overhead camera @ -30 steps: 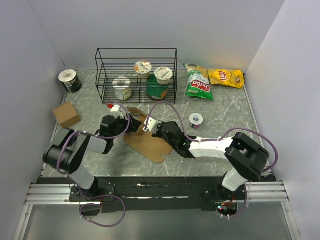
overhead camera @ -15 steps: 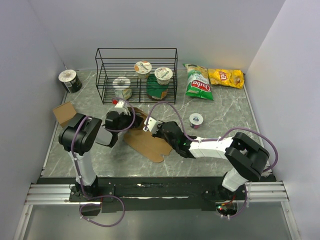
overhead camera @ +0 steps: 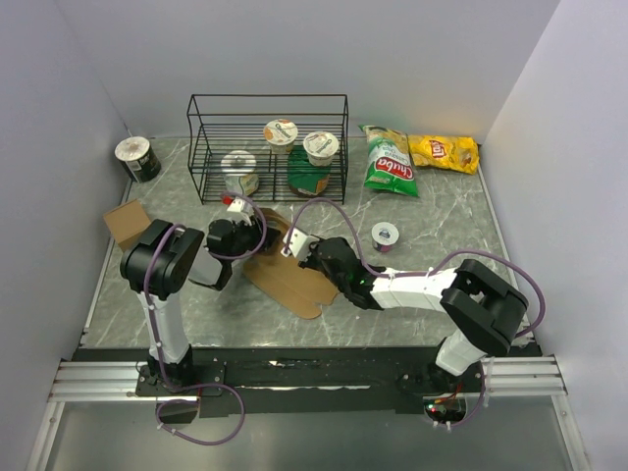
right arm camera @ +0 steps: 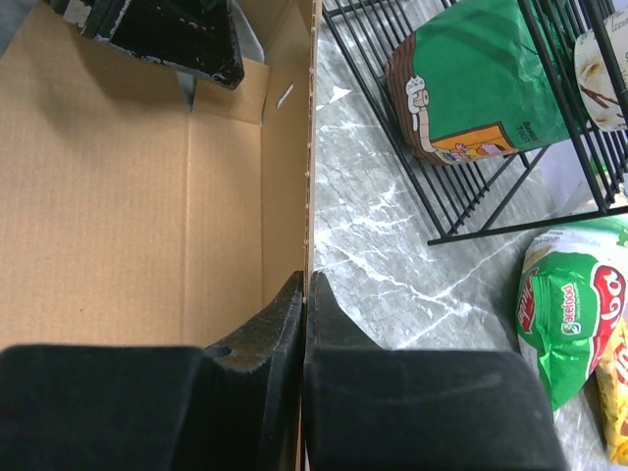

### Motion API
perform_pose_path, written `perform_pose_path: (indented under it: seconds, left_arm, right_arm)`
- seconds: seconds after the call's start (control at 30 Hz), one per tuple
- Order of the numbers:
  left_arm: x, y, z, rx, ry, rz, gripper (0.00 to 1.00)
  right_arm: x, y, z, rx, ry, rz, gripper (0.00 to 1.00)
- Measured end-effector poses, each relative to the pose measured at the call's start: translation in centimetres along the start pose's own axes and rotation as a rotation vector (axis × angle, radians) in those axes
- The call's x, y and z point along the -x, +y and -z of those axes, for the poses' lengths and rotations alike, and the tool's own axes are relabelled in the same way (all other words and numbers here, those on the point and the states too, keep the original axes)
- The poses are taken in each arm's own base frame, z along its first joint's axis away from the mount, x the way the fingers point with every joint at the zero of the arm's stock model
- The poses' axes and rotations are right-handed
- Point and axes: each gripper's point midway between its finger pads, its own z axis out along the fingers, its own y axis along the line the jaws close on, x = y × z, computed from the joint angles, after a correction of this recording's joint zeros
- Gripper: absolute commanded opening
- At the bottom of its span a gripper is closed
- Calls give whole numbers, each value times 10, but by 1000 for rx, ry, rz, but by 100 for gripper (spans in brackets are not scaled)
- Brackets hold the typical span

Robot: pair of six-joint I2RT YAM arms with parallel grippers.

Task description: Fold the paper box

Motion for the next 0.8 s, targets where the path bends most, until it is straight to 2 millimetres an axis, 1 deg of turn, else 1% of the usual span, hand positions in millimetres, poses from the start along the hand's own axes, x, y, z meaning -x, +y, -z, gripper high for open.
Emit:
perform_pose_path:
  seconds: [0.13,0.2,0.27,0.43,0.53,0.63,0.67,0.77,0.8]
  left_arm:
    - [1,-6,-2,-8,-14,-17,28]
    - [-3,-12,-4,-16,-10,-34,27]
    - [-8,-20,-6,-22,-3,-62,27]
    - [-13,-31,-6,-16,-7,-133,29]
    - [-14,-31,-6,-4,-11,-145,38]
    - [-14,-33,-4,-6,-10,-136,56]
    - [-16,-34,-1,-5,-3,-126,66]
    - [-16,-34,9,1,6,-96,75]
    - [-14,-33,14,5,2,-89,76]
  right_arm:
    - [-1,-2,-1,-8,6,0,0]
    - [-1,-2,-1,-11,8,0,0]
    - [-3,-3,-1,-15,13,4,0]
    - [-4,-5,-1,-24,18,6,0]
    - [-4,-5,-1,-24,19,6,0]
    - [-4,-6,-1,-25,18,6,0]
    - [-4,-6,-1,-24,18,6,0]
    - [-4,-6,-1,-25,18,5,0]
    - [-4,-7,-1,-27,19,5,0]
